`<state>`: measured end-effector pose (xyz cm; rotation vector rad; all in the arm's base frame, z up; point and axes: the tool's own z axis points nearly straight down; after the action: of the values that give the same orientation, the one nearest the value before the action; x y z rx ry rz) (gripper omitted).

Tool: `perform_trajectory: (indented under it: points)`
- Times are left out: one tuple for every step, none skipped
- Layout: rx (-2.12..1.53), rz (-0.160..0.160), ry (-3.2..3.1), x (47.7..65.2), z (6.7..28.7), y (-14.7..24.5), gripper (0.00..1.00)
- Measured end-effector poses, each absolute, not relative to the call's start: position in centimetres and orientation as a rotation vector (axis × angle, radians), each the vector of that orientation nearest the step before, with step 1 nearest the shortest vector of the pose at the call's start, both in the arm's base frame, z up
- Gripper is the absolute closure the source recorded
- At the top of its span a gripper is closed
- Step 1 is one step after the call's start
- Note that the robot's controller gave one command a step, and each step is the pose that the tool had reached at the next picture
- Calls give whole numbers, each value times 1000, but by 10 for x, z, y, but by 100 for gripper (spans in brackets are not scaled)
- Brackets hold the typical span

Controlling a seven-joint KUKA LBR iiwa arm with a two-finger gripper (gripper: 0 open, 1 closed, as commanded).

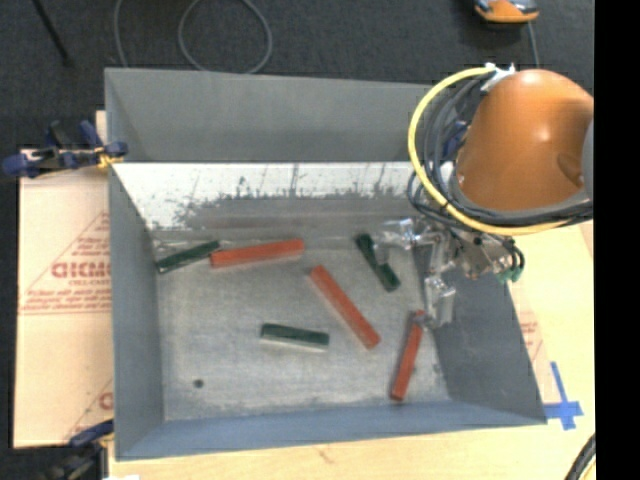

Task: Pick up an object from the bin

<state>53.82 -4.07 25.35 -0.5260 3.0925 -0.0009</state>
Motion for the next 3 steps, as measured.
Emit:
perform_trajectory:
  points:
    - [-1353,2,2836,553,76,-33,0]
    - [-1351,-4,2826,593,99,-10,0]
    - [-1514,-6,2746,595,71,-74,0]
